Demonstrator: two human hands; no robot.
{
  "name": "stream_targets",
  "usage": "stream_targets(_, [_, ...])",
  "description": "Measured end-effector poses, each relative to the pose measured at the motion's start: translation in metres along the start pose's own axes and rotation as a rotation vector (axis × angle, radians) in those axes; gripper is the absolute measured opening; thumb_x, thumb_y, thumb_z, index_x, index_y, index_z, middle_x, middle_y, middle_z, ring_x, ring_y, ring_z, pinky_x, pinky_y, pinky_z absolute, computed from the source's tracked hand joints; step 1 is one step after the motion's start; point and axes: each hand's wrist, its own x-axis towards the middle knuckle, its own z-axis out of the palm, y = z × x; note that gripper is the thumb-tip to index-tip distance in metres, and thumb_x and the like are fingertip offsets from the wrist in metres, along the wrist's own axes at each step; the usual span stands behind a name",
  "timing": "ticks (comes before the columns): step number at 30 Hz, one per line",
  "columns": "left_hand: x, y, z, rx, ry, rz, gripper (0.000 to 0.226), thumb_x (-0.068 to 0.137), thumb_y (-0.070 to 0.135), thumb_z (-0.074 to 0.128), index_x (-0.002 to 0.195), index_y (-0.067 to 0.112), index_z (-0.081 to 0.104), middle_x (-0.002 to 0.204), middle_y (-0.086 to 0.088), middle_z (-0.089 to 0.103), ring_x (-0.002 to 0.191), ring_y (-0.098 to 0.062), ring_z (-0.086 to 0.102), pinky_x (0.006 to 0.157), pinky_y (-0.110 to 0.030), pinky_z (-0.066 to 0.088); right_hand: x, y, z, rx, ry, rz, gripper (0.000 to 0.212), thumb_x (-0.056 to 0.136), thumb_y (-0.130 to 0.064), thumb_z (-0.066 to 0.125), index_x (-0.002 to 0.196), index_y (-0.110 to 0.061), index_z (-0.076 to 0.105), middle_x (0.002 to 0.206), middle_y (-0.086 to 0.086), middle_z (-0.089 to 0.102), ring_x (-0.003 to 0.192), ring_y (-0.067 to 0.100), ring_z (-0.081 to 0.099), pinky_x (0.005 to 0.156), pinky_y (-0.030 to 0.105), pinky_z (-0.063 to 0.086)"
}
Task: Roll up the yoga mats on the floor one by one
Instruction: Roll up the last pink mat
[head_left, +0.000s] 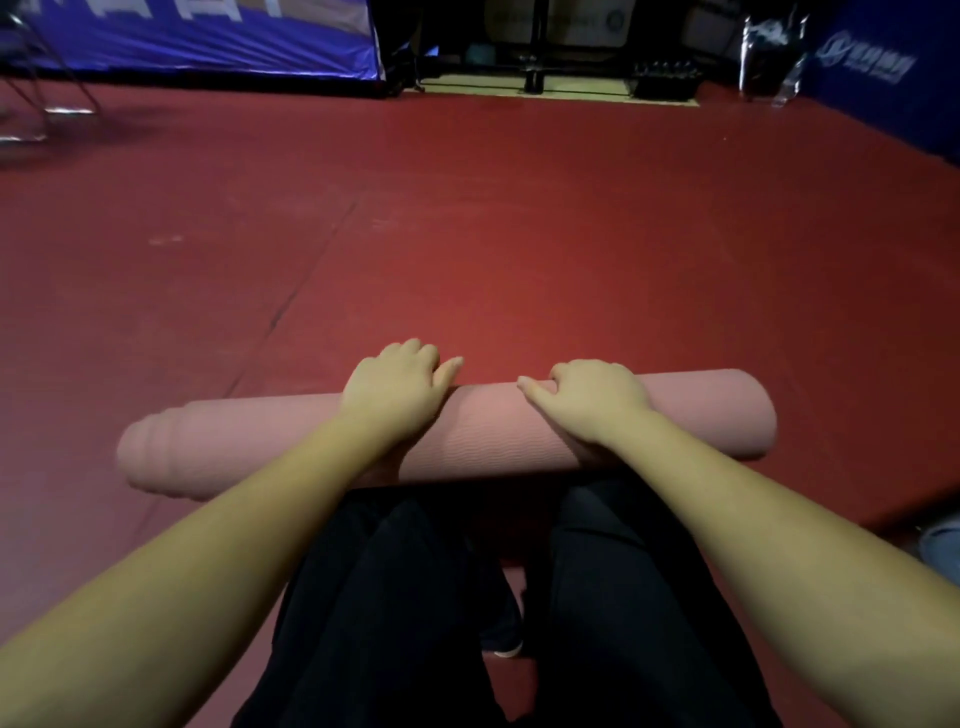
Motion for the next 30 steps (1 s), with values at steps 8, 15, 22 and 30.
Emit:
stream_targets(8, [-0.061, -0.009, 0.039, 0.337, 0.064, 0.214, 0.113, 0.054, 0.082, 0.065, 0.138, 0.011, 0.041, 0.138, -0.019, 0.052, 0.123, -0.043, 0.050, 0.099, -0.068, 0.036, 0.019, -0.001, -0.007, 0.071, -0.171, 0.039, 0.080, 0.091, -0.075, 0.019, 0.112, -0.015, 0.069, 0.120, 0.010, 0.066, 0.111, 0.031, 0.060, 0.087, 0.039, 0.047])
stream_targets(15, [-0.043, 0.001, 0.012, 0.377, -0.075, 0.204, 0.112, 0.069, 0.073, 0.065, 0.152, 0.023, 0.010, 0.149, -0.012, 0.033, 0.129, -0.035, 0.039, 0.104, -0.055, 0.034, 0.023, -0.001, -0.027, 0.114, -0.295, 0.073, 0.080, 0.095, -0.068, 0.022, 0.128, -0.007, 0.062, 0.137, 0.016, 0.057, 0.121, 0.032, 0.055, 0.097, 0.041, 0.044])
stream_targets(22, [-0.047, 0.004, -0.026, 0.259, -0.141, 0.244, 0.118, 0.061, 0.081, 0.065, 0.152, 0.026, 0.014, 0.144, 0.000, 0.042, 0.126, -0.027, 0.045, 0.101, -0.047, 0.042, 0.022, 0.002, -0.055, 0.165, -0.488, 0.056, 0.069, 0.100, -0.059, 0.024, 0.140, -0.010, 0.052, 0.152, 0.013, 0.042, 0.136, 0.030, 0.043, 0.109, 0.040, 0.032])
stream_targets(30, [-0.041, 0.005, -0.021, 0.125, -0.294, 0.182, 0.113, 0.056, 0.076, 0.073, 0.147, 0.030, 0.025, 0.146, 0.005, 0.044, 0.128, -0.026, 0.044, 0.101, -0.049, 0.040, 0.030, 0.007, -0.035, 0.212, -0.521, 0.066, 0.074, 0.096, -0.068, 0.031, 0.143, -0.014, 0.049, 0.153, 0.010, 0.041, 0.139, 0.027, 0.040, 0.113, 0.039, 0.030])
